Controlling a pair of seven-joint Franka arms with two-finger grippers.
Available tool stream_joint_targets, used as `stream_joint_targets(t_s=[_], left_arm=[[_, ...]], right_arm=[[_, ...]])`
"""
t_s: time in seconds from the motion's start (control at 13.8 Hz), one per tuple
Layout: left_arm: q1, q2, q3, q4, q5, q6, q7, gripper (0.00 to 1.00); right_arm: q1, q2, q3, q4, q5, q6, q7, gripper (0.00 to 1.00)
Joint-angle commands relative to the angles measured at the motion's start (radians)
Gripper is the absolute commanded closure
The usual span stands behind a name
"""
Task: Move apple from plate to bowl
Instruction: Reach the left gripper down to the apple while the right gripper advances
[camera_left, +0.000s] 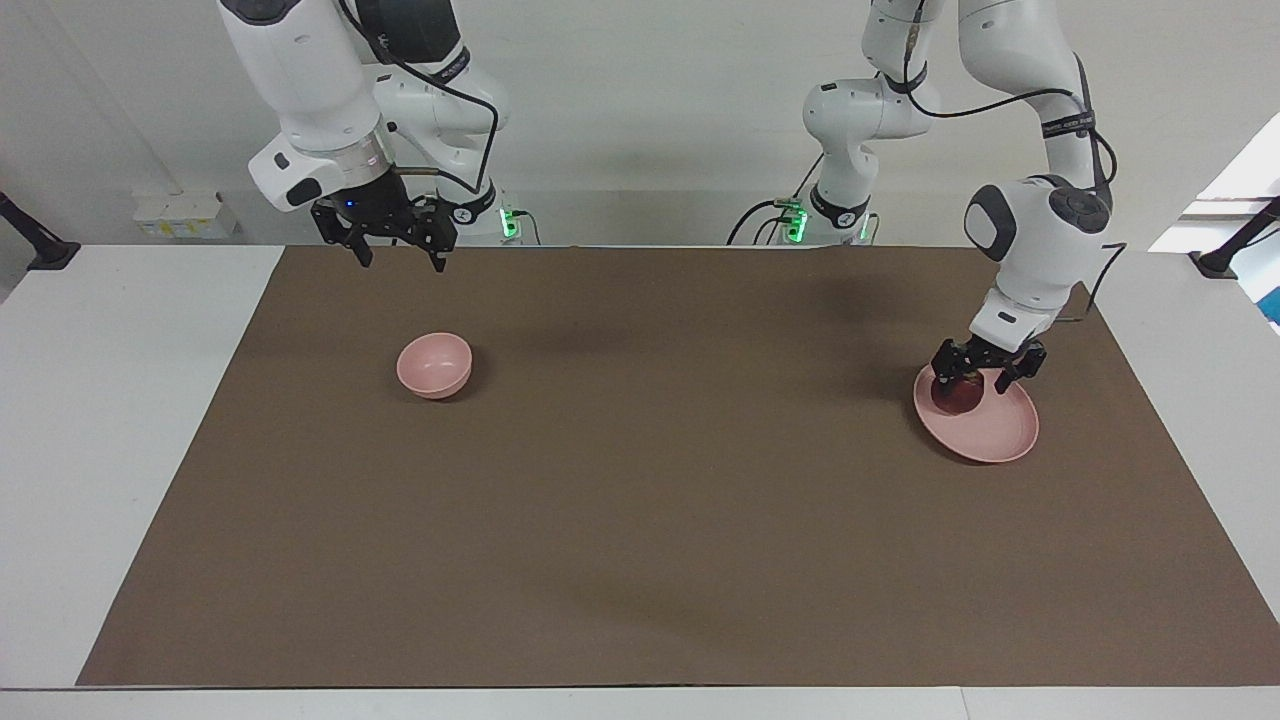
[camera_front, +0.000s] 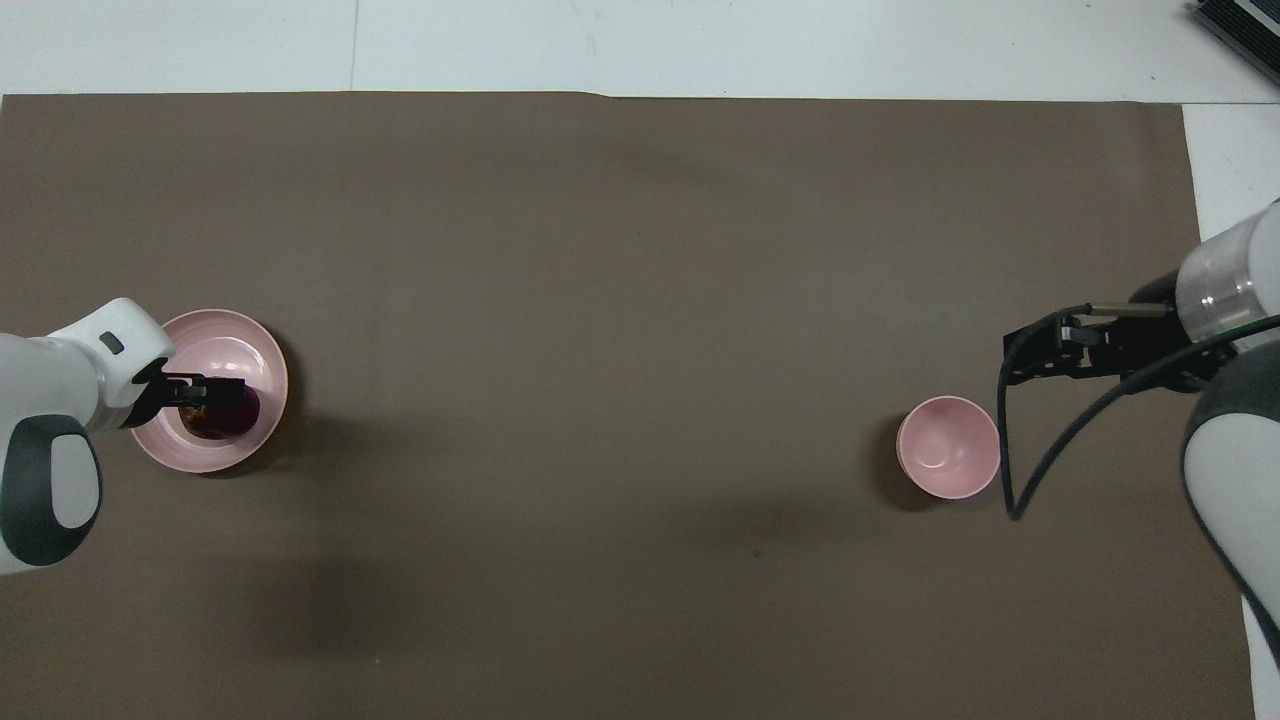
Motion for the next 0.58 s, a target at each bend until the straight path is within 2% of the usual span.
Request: stream_joint_targets(t_s=[0.0,0.07,0.29,0.36,0.51], left_arm=[[0.012,-0.016,-0.007,-0.012,-0.011,-0.006,0.012,0.78],[0.011,-0.016,-0.007,-0.011,-0.011,-0.025,0.014,0.98],[0.008,-0.022,-0.007,0.015,-0.010,-0.041,0.017,1.00],[0.006,-0.027,-0.007,0.032,-0.010,-0.053,0.018,1.00],[0.000,-0.041,-0.013,0.095,-0.011,-0.134,0.018,1.00]], right_arm=[[-0.005,-0.014,0.002,-0.027,0.014,0.029,0.016,0.00],[-0.005,-0.014,0.002,-0.030,0.016,0.029,0.016,0.00],[-0.005,-0.014,0.002,-0.041,0.025,0.034,0.039,0.00],[-0.005,-0.014,0.002,-0.048,0.067,0.038,0.059,0.00],[-0.005,-0.007,0.003,-0.050,0.103,0.054,0.102,0.00]])
